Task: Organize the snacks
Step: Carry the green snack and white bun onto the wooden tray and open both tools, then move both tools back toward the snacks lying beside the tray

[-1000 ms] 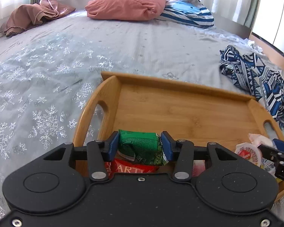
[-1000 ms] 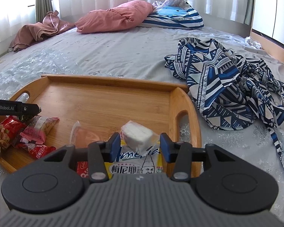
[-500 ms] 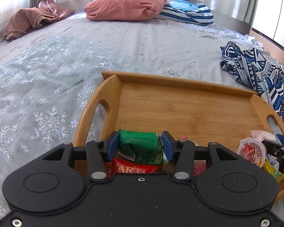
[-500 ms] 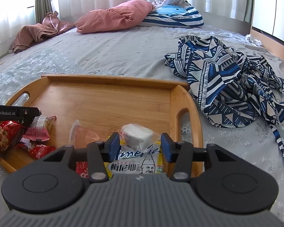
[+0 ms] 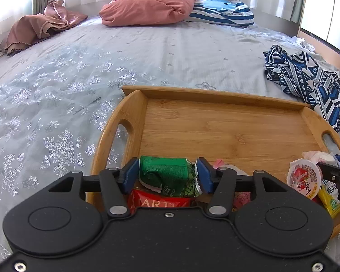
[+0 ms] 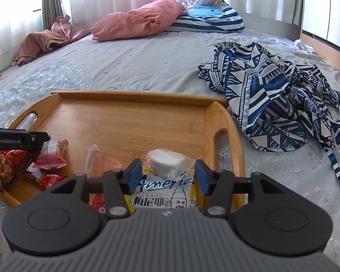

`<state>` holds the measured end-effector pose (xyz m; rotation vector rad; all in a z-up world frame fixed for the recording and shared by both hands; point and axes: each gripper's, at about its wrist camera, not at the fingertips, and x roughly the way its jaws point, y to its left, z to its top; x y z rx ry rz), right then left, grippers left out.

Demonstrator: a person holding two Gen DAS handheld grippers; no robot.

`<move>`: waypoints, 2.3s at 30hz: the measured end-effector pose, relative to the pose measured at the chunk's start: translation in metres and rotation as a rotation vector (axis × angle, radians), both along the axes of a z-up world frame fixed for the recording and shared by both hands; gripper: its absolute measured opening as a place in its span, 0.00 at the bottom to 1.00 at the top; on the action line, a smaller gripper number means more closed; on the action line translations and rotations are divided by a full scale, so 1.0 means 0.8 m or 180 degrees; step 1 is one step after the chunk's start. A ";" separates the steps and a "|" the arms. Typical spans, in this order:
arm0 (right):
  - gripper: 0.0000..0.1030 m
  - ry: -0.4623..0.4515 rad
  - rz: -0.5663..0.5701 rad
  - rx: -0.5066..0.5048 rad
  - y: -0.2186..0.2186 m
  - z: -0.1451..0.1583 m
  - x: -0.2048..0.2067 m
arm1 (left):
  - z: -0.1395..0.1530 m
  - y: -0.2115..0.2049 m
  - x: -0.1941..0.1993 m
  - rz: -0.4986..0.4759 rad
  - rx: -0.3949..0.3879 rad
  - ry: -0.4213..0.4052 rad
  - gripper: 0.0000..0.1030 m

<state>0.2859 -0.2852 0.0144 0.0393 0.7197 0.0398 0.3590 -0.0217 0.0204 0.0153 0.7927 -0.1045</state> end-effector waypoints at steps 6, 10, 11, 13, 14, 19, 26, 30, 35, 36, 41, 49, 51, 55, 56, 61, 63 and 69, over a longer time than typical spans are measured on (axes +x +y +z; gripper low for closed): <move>0.65 -0.0018 -0.0017 0.0062 -0.001 0.002 -0.003 | 0.001 0.001 -0.003 0.0016 -0.0013 0.0004 0.58; 0.70 -0.0031 -0.0010 0.0089 -0.002 0.004 -0.007 | 0.006 0.001 -0.010 0.0011 0.0024 -0.0044 0.68; 0.70 -0.0032 -0.0010 0.0093 -0.002 0.004 -0.008 | 0.008 0.001 -0.012 0.0003 0.0034 -0.0065 0.71; 0.71 -0.0043 -0.0022 0.0117 -0.003 0.005 -0.011 | 0.012 0.002 -0.016 -0.0001 0.0036 -0.0085 0.73; 0.71 -0.0050 -0.0034 0.0135 -0.004 0.005 -0.013 | 0.014 0.003 -0.018 0.0002 0.0025 -0.0089 0.75; 0.74 -0.0100 -0.0021 0.0215 -0.007 0.012 -0.025 | 0.025 0.007 -0.034 -0.0017 -0.0026 -0.0136 0.78; 0.80 -0.0215 0.0071 0.0290 -0.004 0.028 -0.051 | 0.044 0.009 -0.071 -0.0070 -0.0088 -0.0188 0.79; 0.83 -0.0318 0.0190 0.0288 0.001 0.040 -0.074 | 0.054 0.010 -0.103 -0.0140 -0.0055 -0.0257 0.81; 0.85 -0.0417 0.0356 0.0298 0.008 0.050 -0.106 | 0.063 0.012 -0.146 -0.0195 -0.0102 -0.0335 0.83; 0.85 -0.0438 0.0383 0.0300 0.010 0.051 -0.113 | 0.064 0.013 -0.154 -0.0207 -0.0128 -0.0347 0.84; 0.86 -0.0504 0.0450 0.0220 0.018 0.053 -0.144 | 0.067 0.012 -0.196 -0.0236 -0.0183 -0.0380 0.87; 0.88 -0.0509 0.0614 0.0220 0.029 0.040 -0.191 | 0.056 0.012 -0.246 -0.0197 -0.0253 -0.0419 0.88; 0.88 -0.0475 0.0636 0.0239 0.030 0.034 -0.200 | 0.050 0.010 -0.258 -0.0194 -0.0194 -0.0434 0.89; 0.88 -0.0442 0.0672 0.0166 0.034 0.024 -0.217 | 0.038 0.003 -0.276 -0.0236 0.0003 -0.0403 0.90; 0.89 -0.0431 0.0685 0.0147 0.035 0.022 -0.220 | 0.037 0.001 -0.280 -0.0247 0.0078 -0.0415 0.90; 0.89 -0.0375 0.0743 0.0117 0.040 0.011 -0.237 | 0.036 -0.008 -0.291 -0.0338 0.0150 -0.0427 0.90; 0.89 -0.0332 0.0769 0.0120 0.043 0.006 -0.242 | 0.037 -0.008 -0.289 -0.0360 0.0105 -0.0280 0.90; 0.91 -0.0210 0.0889 0.0156 0.049 -0.005 -0.255 | 0.036 0.008 -0.280 -0.0272 -0.0077 0.0162 0.90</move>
